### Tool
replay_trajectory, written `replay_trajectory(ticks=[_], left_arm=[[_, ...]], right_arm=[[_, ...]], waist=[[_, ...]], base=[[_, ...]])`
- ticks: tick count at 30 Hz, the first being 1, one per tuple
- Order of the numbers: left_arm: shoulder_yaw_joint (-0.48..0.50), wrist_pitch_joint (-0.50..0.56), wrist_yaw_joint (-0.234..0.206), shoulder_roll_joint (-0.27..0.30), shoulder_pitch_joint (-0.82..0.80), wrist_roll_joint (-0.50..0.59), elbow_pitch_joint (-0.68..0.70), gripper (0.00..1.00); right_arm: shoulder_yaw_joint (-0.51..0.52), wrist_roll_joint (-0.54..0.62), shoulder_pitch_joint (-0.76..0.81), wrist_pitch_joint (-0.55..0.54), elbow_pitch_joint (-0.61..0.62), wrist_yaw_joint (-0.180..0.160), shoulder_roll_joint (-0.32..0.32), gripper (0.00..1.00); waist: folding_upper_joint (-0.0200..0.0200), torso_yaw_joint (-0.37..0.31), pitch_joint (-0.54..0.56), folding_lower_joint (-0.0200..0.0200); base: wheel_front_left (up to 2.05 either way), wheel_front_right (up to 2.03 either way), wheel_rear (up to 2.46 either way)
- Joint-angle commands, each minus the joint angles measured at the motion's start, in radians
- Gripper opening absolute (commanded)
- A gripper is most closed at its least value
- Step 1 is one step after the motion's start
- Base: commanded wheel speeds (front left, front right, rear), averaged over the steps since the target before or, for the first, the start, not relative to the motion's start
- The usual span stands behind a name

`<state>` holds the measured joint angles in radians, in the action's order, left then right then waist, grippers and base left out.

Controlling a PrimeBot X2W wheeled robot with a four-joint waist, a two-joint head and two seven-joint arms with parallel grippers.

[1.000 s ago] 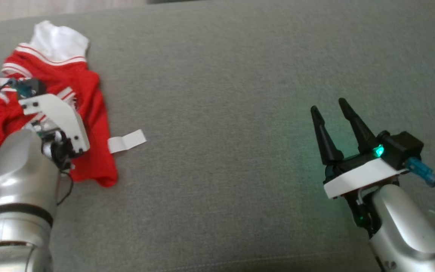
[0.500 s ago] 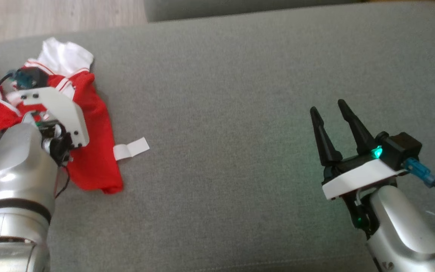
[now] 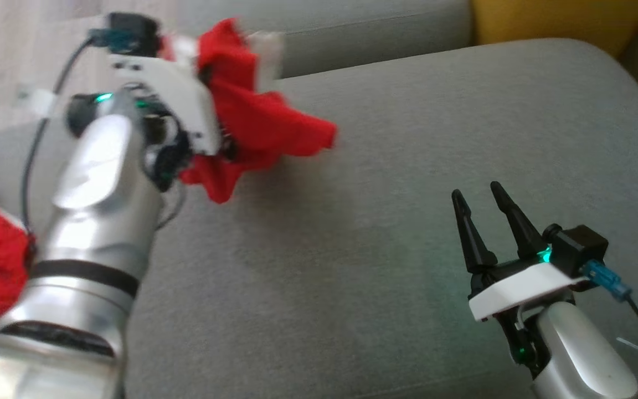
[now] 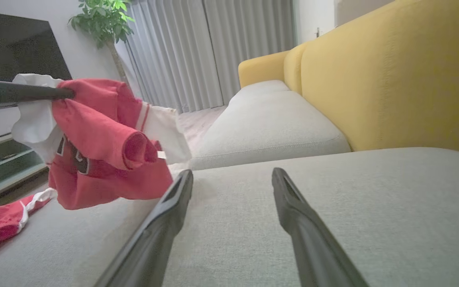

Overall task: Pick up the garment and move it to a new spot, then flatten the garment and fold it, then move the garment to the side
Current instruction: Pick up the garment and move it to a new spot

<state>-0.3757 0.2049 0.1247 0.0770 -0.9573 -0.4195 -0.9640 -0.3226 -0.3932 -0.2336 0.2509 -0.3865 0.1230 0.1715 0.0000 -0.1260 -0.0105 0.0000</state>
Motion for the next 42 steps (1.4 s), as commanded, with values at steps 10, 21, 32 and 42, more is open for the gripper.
replay_trajectory(ticks=[10,21,32,42], left_arm=[[-0.113,-0.133,0.006,-0.024,0.144,-0.099,0.085,0.0],[-0.282,-0.329,0.003,-0.027,0.26,-0.238,-0.002,1.0],[-0.25,-0.446,-0.036,0.038,0.231,-0.269,0.054,1.0],[-0.048,-0.466,-0.231,0.133,0.576,-0.158,0.512,1.0]], right_arm=[[-0.017,0.004,-0.033,0.011,0.048,0.008,0.0,1.0],[-0.021,-0.034,-0.034,0.011,0.072,0.008,0.014,1.0],[0.024,-0.026,0.007,0.011,0.094,0.008,0.02,1.0],[0.043,-0.022,0.066,0.011,0.12,0.008,0.026,1.0]], waist=[[0.0,-0.123,-0.024,0.0],[0.0,-0.108,-0.042,0.0],[0.0,0.0,0.002,0.0],[0.0,0.067,0.014,0.0]], base=[[0.0,0.0,0.0],[0.0,0.0,0.0],[0.0,0.0,0.0],[0.0,0.0,0.0]])
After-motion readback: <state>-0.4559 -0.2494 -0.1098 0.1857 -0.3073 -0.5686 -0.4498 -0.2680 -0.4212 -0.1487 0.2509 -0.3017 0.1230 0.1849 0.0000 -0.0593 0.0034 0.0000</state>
